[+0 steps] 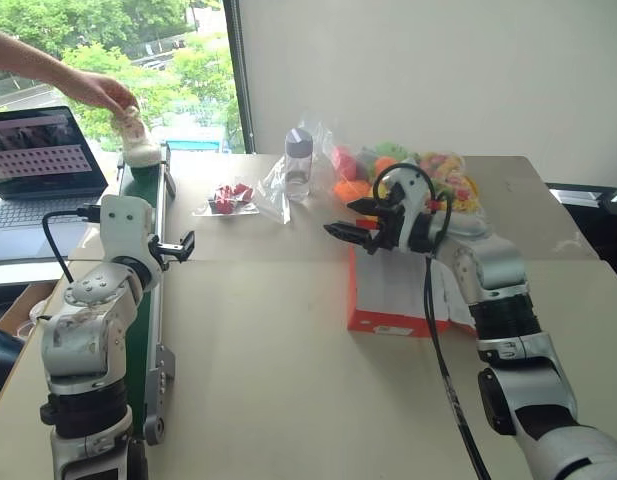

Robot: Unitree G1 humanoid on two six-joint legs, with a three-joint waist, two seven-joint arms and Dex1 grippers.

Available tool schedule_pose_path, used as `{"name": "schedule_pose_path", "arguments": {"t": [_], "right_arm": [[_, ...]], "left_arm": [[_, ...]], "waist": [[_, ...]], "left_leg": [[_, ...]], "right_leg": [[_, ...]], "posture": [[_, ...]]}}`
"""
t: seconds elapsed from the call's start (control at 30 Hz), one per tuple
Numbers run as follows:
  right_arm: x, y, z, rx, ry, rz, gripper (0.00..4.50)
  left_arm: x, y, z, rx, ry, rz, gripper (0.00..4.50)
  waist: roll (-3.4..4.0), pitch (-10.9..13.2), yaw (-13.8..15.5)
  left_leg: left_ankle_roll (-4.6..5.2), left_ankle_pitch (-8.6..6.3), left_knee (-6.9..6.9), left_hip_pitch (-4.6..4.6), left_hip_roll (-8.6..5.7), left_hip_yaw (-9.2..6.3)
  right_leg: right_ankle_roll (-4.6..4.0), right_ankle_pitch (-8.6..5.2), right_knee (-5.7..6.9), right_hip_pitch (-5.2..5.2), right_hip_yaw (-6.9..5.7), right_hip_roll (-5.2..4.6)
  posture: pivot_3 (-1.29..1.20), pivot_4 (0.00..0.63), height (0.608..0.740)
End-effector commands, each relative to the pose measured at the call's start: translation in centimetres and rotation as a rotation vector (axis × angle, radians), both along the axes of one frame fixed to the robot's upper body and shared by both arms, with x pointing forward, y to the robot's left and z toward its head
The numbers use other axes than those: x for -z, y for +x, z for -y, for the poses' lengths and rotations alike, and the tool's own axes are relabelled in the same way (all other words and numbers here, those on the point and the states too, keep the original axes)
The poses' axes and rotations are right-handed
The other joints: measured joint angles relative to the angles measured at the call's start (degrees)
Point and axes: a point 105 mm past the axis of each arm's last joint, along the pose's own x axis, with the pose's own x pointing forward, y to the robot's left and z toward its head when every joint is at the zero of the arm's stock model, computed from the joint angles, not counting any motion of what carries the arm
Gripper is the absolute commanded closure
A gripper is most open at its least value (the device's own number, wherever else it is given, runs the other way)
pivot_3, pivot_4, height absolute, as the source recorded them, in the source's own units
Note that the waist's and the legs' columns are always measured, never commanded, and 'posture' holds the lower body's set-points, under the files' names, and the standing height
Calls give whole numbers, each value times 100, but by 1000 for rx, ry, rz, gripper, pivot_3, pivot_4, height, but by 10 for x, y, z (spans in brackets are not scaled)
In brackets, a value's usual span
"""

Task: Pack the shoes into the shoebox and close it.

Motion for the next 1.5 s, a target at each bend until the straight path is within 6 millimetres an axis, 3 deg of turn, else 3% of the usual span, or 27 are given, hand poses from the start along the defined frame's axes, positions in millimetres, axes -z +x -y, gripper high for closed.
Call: {"name": "schedule_pose_path", "arguments": {"t": [0.03,0.13,0.27,0.47,0.8,1.5], "right_arm": [[-15,-5,-7,-60,6,63,0],[-17,-14,-17,-159,6,58,0],[-24,-12,-28,-214,34,71,0],[-27,-13,-50,-293,64,76,0],[-24,-24,-66,-361,50,72,0],[-24,-29,-56,-324,8,72,0]], "left_arm": [[-10,-1,-18,-99,40,48,27],[-5,-9,-49,-272,42,52,27],[-2,-19,-70,-378,-11,82,27],[7,-28,-84,-431,-13,89,27],[23,-25,-77,-386,-73,119,27],[24,6,-67,-330,-96,142,27]], "waist": [[0,0,1],[0,0,-23],[0,0,-23],[-1,0,-1],[0,0,-1],[-1,0,2]], "left_leg": [[0,0,0,0,0,0],[0,0,0,3,0,0],[0,1,0,4,4,0],[-35,-18,0,4,4,-1],[-43,-24,-1,-5,0,-3],[-46,-22,-2,-11,0,-10]], "right_leg": [[0,0,0,0,0,0],[0,0,1,0,1,0],[-1,1,3,-1,-3,0],[-6,5,3,-1,-7,-3],[-7,7,3,-8,-23,-58],[-8,6,4,-11,-45,-64]], "posture": [[0,150,740],[0,150,740],[0,150,740],[0,150,740],[0,150,740],[0,150,740]]}}
